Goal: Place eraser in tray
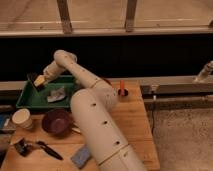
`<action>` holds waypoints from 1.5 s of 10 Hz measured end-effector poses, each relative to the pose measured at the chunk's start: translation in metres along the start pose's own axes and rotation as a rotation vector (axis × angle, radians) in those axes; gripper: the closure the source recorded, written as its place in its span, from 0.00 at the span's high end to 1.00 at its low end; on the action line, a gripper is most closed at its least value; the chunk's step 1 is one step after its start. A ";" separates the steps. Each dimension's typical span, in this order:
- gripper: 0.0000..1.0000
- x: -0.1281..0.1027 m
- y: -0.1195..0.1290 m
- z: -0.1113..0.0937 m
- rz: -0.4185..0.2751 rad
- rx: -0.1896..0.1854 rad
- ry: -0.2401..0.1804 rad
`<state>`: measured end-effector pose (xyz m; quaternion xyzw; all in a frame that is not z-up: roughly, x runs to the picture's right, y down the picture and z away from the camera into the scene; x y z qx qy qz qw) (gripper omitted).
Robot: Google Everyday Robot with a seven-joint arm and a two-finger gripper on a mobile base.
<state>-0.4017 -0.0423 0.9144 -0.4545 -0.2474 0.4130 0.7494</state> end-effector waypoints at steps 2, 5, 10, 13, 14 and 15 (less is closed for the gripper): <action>0.46 0.000 0.000 0.000 0.000 0.000 0.000; 0.76 0.000 0.000 0.000 0.000 0.000 0.000; 0.80 0.000 0.000 0.000 0.001 0.000 0.000; 0.80 0.000 0.000 0.000 0.001 0.000 0.000; 0.80 0.000 0.000 0.000 0.001 0.000 0.000; 0.80 0.000 0.000 0.000 0.001 0.000 0.000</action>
